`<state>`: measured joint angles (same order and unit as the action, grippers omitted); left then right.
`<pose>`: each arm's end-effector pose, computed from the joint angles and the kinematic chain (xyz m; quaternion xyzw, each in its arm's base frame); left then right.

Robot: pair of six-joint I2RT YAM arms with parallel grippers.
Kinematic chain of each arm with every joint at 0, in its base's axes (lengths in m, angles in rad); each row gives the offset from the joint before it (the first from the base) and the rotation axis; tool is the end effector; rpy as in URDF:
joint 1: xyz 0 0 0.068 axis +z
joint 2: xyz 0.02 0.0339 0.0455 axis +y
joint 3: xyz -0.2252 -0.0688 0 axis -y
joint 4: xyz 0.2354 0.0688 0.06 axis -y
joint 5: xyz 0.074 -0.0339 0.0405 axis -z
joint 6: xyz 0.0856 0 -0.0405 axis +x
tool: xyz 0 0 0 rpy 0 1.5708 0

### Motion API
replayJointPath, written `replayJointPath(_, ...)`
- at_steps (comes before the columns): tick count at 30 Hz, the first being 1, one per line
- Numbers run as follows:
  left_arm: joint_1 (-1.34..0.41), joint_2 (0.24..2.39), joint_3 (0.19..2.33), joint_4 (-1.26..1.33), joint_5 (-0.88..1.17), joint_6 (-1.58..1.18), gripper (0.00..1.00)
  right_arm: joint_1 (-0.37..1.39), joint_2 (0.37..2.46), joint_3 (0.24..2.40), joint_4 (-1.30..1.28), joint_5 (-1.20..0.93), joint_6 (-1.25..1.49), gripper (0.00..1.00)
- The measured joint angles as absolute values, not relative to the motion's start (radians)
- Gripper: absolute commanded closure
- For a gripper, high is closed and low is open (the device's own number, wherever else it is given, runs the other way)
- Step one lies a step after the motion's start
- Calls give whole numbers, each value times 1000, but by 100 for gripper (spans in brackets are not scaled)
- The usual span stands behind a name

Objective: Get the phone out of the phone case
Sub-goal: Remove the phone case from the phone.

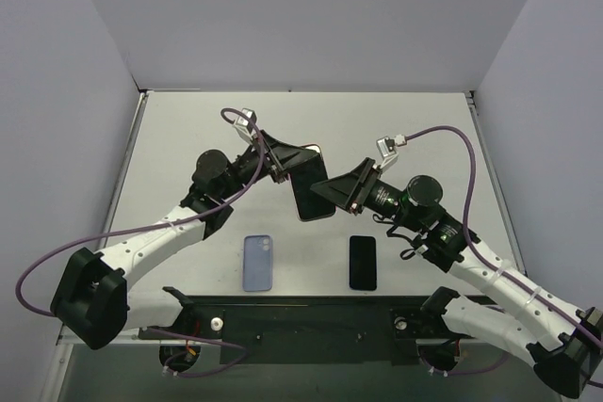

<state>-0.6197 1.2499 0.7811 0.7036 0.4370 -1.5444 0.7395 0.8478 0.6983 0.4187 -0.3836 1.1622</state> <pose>0.2504 -0.2232 0.3096 -0.1174 0.6171 -0.7397 0.2413 0.1709 0.1993 0.3474 -0.0235 0.6133 0.7028 0.3598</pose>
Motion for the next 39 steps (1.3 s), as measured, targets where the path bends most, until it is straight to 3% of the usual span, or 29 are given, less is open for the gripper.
replayJointPath(4,-629,1268,796,717,445,-1524,100,734,916,697,501,-412,1207,82)
replayJointPath(6,-628,1277,814,716,451,-1508,96,727,938,694,537,-422,1222,94)
replayJointPath(7,-628,1280,823,717,453,-1503,81,722,944,694,549,-427,1229,100)
replayJointPath(8,-628,1282,831,717,457,-1497,67,717,945,691,560,-435,1234,100)
replayJointPath(9,-627,1282,836,720,466,-1494,61,712,945,688,572,-443,1240,100)
replayJointPath(10,-624,1283,838,728,475,-1492,48,705,944,686,580,-448,1245,100)
replayJointPath(13,-618,1290,833,772,533,-1508,39,687,943,680,605,-473,1264,100)
replayJointPath(20,-586,1297,727,970,661,-1570,41,628,965,630,731,-535,1381,100)
replayJointPath(29,-586,1203,692,954,699,-1478,43,590,983,622,875,-583,1508,100)
replayJointPath(32,-586,1184,692,970,702,-1460,49,590,1008,620,959,-599,1562,100)
replayJointPath(35,-586,1178,692,974,703,-1449,62,590,1040,611,1024,-614,1607,100)
replayJointPath(39,-585,1177,693,981,693,-1434,62,585,1063,597,1074,-621,1645,100)
